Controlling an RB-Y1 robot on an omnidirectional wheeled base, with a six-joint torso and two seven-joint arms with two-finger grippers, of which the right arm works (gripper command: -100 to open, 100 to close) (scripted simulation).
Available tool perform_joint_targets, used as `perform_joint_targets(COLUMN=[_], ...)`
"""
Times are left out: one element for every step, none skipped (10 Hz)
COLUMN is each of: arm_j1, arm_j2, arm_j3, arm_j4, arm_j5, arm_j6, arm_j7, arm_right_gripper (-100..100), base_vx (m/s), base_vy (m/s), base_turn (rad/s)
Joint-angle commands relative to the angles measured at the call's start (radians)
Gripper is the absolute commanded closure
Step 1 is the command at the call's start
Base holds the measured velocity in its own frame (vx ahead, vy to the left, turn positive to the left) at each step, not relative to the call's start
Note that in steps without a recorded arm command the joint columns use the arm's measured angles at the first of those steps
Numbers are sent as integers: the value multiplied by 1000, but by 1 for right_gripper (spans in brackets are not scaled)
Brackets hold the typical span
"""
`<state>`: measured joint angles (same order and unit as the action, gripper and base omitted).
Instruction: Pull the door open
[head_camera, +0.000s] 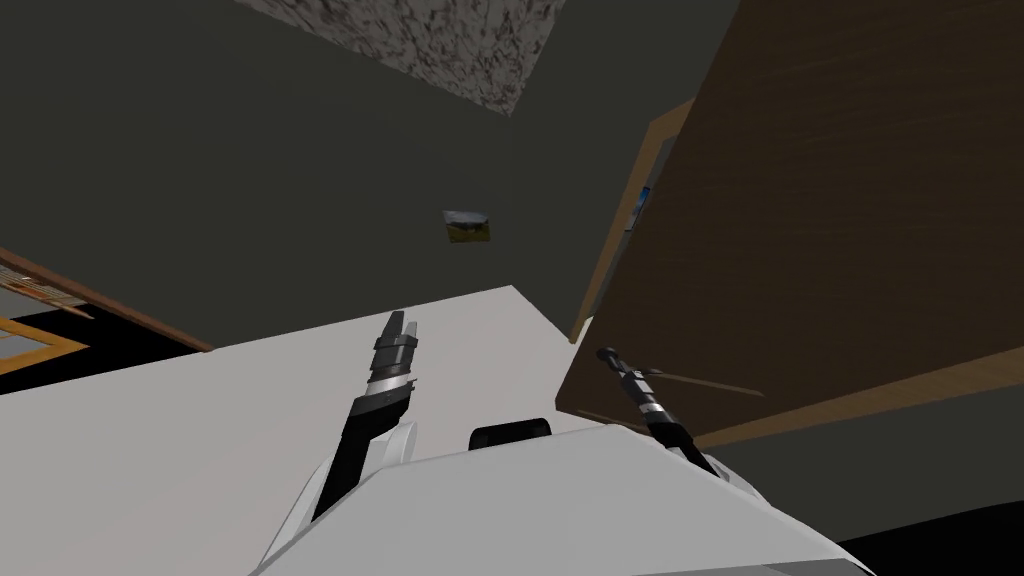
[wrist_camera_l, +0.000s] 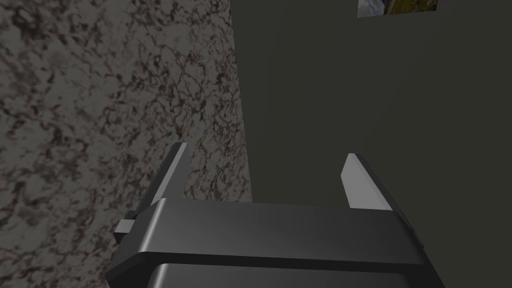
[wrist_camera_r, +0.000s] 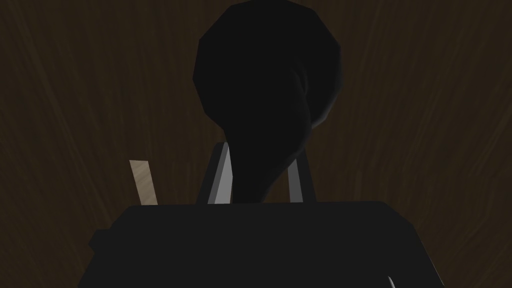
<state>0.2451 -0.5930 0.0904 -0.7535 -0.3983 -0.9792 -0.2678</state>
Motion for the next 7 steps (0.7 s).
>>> perform_joint_targets(arm_j1=[2, 4, 7, 9, 11, 14, 10], arm_j2=[-4, -1, 5, 10, 15, 21, 18], arm_j3=[-28, -38, -57, -73, -87, -103, -92], arm_j4=[6, 5, 4, 3, 1, 0, -2], arm_j5=[0, 2, 5, 8, 11, 14, 12], arm_j6=[10, 14, 23, 31, 38, 46, 46], arm_j7=[0, 1, 3, 4, 6, 7, 6], arm_right_gripper=[100, 100, 100, 100, 100, 100, 100], base_vx=[-132, -105, -124, -156, -165, -149, -58], base_vy=[0, 27, 24, 26, 27, -1, -7], base_turn=[125, 118, 199, 215, 188, 188, 50])
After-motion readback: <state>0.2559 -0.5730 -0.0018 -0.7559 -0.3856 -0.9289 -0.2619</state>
